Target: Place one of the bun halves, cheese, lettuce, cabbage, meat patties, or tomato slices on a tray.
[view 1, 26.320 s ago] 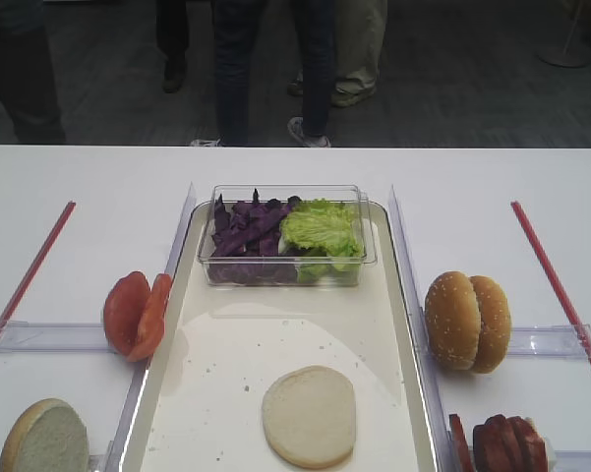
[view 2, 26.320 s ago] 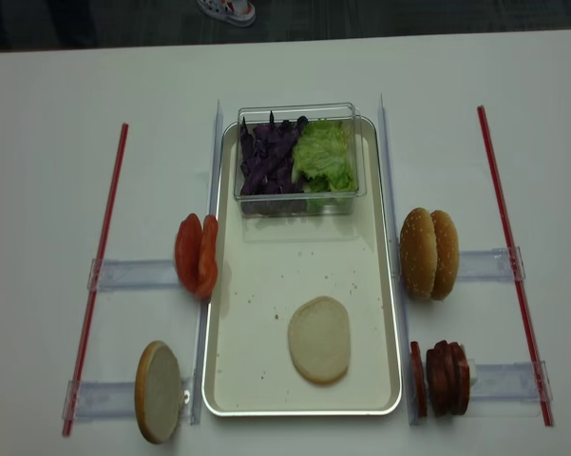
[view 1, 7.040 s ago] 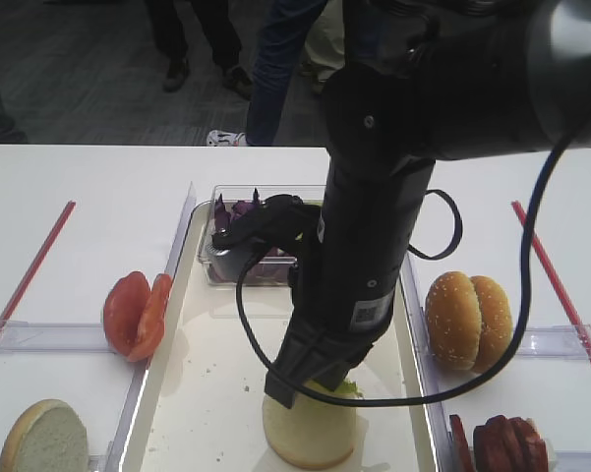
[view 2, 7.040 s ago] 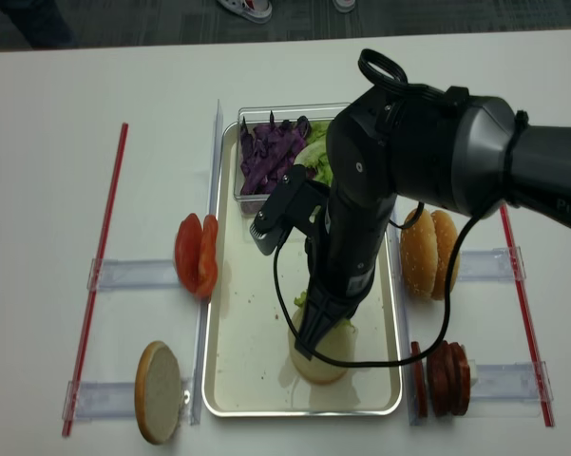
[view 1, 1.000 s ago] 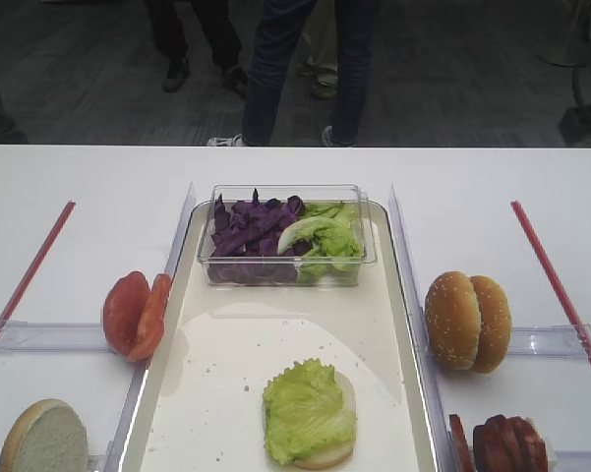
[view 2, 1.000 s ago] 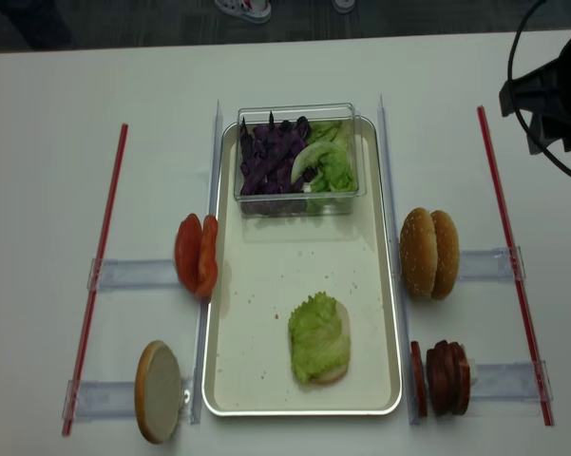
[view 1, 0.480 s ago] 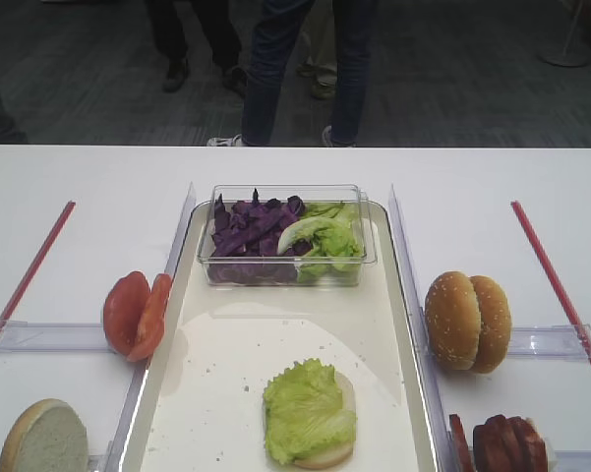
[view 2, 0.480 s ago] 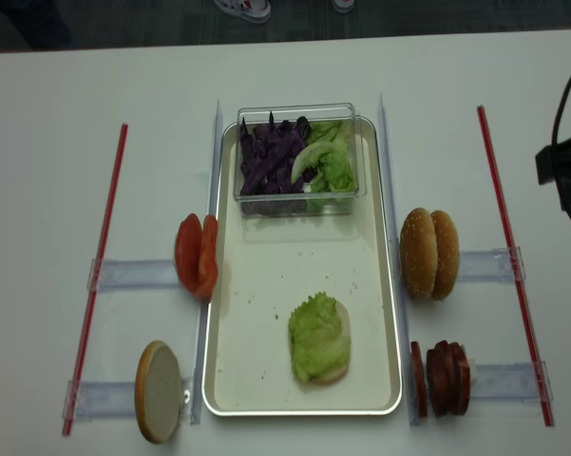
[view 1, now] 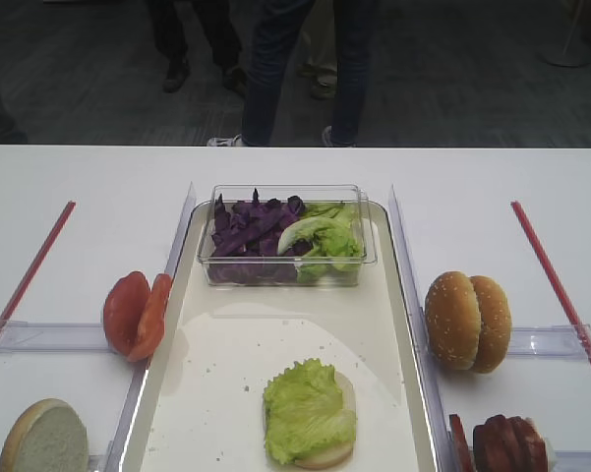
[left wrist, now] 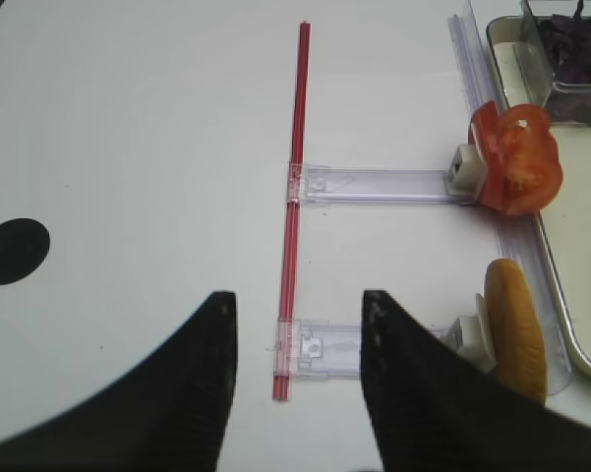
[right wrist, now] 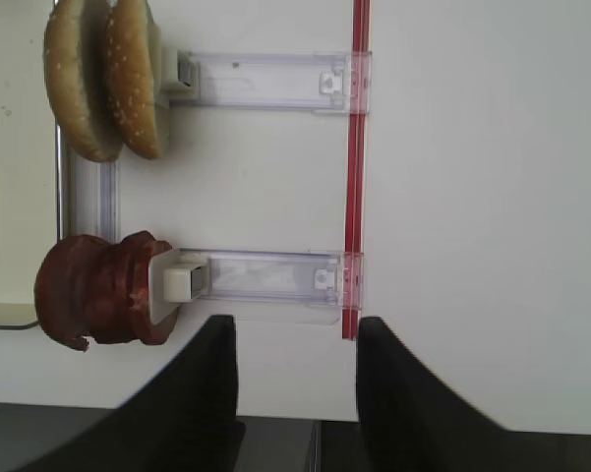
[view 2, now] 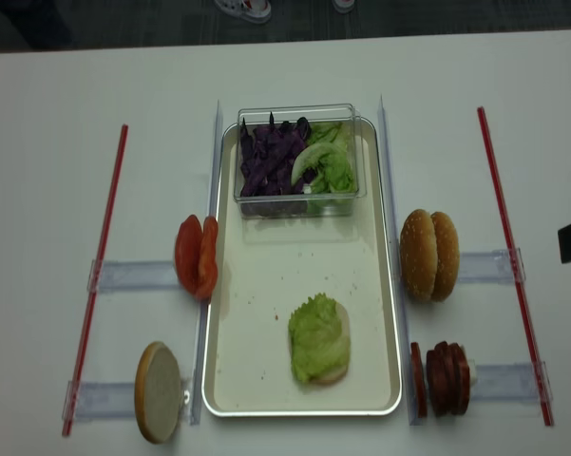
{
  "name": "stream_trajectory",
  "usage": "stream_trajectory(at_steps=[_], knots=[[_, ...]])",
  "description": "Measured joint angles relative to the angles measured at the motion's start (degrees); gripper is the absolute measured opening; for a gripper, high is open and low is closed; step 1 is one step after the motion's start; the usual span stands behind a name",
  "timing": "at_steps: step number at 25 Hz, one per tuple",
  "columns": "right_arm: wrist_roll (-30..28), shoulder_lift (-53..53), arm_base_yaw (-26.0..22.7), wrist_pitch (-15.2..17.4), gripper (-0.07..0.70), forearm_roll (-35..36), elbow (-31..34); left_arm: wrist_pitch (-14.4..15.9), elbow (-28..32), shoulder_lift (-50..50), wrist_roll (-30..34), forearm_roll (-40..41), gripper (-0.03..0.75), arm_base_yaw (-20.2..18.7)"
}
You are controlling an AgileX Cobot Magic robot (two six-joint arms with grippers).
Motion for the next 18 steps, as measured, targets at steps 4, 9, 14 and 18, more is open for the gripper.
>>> stream_trajectory(at_steps=[4,9,14,18], knots=[[0.00,-2.75,0.00,0.52,0.328,0.86,1.14,0.00,0.00,0.00,0.00,0.00,0.288,0.00],[0.00,-6.90,0.00,0.53,0.328,0.07,1.43,0.00,0.00,0.00,0.00,0.00,0.288,0.00],[0.00,-11.94,0.00,0.76,0.328,-0.49,1.48,0.00,0.00,0.00,0.00,0.00,0.288,0.00],[0.00,-15.10,0.00,1.06,0.328,-0.49,1.48,0.00,0.00,0.00,0.00,0.00,0.288,0.00]])
